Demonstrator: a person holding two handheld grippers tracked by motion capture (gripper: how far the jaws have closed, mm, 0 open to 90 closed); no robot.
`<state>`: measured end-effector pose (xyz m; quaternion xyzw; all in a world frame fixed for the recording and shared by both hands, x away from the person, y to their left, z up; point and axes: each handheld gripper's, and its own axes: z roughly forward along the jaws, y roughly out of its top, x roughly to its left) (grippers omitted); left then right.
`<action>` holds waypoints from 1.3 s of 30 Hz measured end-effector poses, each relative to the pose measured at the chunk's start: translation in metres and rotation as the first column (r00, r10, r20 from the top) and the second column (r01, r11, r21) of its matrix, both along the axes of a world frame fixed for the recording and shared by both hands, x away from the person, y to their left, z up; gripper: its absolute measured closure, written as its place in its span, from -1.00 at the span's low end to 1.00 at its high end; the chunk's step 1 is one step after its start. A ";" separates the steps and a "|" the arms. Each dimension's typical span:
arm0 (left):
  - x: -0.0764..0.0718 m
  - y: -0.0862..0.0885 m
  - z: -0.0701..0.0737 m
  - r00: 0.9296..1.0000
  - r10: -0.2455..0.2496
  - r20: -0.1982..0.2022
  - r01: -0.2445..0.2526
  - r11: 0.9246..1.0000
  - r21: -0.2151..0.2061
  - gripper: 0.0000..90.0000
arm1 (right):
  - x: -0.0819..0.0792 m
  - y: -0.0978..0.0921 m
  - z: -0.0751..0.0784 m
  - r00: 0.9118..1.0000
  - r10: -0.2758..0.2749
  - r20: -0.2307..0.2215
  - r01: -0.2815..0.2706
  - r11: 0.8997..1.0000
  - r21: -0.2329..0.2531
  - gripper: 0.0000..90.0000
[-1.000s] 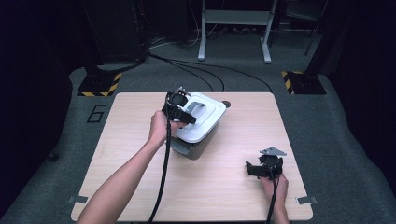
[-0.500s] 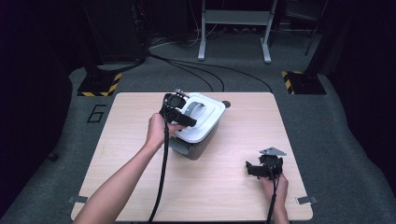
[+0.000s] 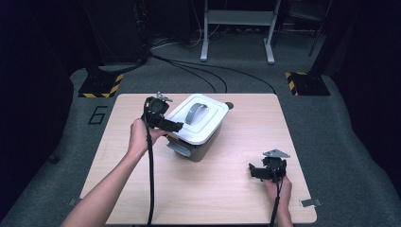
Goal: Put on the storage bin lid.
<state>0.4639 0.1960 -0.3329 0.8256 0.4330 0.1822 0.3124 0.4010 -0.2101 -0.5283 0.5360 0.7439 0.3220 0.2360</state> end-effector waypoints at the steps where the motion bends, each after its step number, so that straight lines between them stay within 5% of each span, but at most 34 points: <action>1: -0.003 0.004 0.000 1.000 0.007 0.011 -0.007 1.000 0.012 -0.75 | 0.000 0.000 0.000 1.000 0.000 0.000 0.000 1.000 0.000 -0.85; 14: -0.044 0.063 -0.030 0.994 0.078 0.082 -0.081 0.996 0.040 -0.88 | 0.000 0.000 0.000 1.000 -0.001 -0.001 0.001 1.000 0.001 -0.85; 21: -0.058 0.085 -0.074 0.992 0.120 0.037 -0.123 0.990 0.070 -0.92 | 0.000 0.000 0.000 1.000 -0.001 0.000 0.001 1.000 0.001 -0.85; 30: -0.069 0.104 -0.150 0.981 0.190 -0.044 -0.185 0.978 0.098 -0.93 | 0.000 0.000 0.000 1.000 0.000 0.000 0.000 1.000 0.000 -0.85; 36: -0.077 0.115 -0.184 0.976 0.214 -0.037 -0.212 0.976 0.048 -0.95 | 0.000 0.000 0.000 1.000 0.000 0.000 0.000 1.000 0.000 -0.85; 38: -0.079 0.120 -0.192 0.974 0.225 -0.030 -0.225 0.974 -0.003 -1.00 | 0.000 0.000 0.000 1.000 0.000 0.000 0.000 1.000 0.000 -0.85; 39: -0.081 0.120 -0.195 0.967 0.253 -0.001 -0.253 0.967 -0.039 -1.00 | 0.000 0.000 0.000 1.000 -0.001 0.000 0.001 1.000 0.001 -0.85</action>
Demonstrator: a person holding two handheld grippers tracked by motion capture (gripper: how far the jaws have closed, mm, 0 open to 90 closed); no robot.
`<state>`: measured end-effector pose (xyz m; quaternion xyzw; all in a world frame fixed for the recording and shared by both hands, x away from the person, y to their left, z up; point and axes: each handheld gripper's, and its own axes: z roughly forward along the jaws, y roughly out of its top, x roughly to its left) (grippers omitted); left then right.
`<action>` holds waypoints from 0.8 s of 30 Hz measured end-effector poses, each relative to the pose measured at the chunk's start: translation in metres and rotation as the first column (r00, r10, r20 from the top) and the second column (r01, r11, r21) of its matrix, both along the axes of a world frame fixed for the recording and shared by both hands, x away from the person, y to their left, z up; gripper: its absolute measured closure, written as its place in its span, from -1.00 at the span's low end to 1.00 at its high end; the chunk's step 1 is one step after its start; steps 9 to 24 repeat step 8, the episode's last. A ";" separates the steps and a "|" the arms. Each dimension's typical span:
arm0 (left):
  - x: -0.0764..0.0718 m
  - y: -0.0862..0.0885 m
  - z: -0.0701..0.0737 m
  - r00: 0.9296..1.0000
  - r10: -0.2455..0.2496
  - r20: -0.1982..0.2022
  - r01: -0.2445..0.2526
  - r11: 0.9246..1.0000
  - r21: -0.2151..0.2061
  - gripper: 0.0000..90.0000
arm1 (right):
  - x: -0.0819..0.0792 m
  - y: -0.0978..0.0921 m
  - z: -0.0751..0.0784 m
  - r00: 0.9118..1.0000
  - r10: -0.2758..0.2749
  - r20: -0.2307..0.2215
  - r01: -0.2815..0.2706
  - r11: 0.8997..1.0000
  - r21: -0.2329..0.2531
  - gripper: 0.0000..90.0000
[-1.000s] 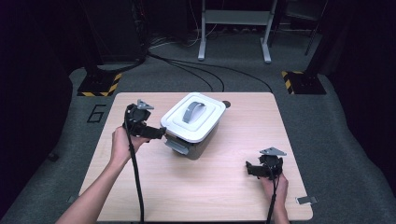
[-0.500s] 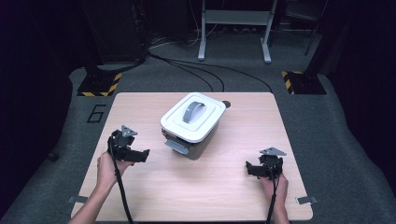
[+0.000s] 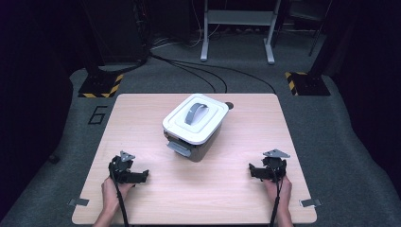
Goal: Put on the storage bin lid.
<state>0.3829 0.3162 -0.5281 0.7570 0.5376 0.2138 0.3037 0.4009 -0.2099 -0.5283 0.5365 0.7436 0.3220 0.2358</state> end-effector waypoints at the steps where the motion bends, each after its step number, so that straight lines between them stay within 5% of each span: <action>1: -0.001 0.001 -0.001 1.000 0.003 0.014 -0.003 1.000 -0.009 -1.00 | 0.000 0.000 0.000 1.000 0.000 0.000 0.000 1.000 0.001 -0.84; 2: -0.003 0.001 -0.004 0.999 0.010 0.044 -0.009 1.000 -0.016 -1.00 | 0.000 0.000 0.000 1.000 0.000 0.000 0.000 1.000 0.001 -0.84; 24: -0.006 0.001 -0.003 0.999 0.013 0.038 -0.013 1.000 -0.018 -1.00 | 0.000 0.000 0.000 1.000 -0.002 0.000 0.002 1.000 0.001 -0.85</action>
